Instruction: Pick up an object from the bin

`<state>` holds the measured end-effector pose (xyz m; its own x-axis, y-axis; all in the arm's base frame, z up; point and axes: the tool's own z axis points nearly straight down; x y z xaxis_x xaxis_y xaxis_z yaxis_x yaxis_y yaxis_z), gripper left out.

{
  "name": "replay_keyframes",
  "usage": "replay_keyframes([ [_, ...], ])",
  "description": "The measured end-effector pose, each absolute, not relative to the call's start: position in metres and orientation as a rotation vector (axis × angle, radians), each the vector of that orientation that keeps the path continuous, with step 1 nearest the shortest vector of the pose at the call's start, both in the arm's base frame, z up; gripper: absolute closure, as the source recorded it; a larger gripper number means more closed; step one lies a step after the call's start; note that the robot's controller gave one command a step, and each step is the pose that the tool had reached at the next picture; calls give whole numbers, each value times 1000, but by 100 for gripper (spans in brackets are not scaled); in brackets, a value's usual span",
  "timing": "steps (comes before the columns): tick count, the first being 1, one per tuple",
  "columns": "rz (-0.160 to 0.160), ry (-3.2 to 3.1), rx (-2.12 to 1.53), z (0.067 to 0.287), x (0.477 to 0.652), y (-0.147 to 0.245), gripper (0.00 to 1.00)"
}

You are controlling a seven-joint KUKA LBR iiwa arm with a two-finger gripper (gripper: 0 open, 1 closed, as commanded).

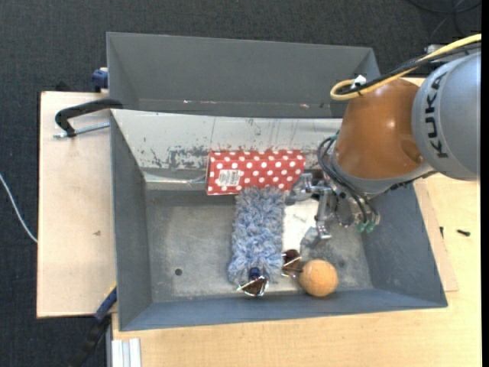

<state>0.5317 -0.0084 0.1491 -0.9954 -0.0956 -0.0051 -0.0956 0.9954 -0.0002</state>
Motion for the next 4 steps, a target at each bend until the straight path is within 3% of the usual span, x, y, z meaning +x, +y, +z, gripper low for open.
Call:
replay_keyframes([
  [1,2,3074,-640,144,554,28,0],
  [2,1,3029,-822,127,552,59,0],
  [3,0,2965,-1031,87,565,66,0],
  [4,-16,2932,-1132,77,558,80,100],
])
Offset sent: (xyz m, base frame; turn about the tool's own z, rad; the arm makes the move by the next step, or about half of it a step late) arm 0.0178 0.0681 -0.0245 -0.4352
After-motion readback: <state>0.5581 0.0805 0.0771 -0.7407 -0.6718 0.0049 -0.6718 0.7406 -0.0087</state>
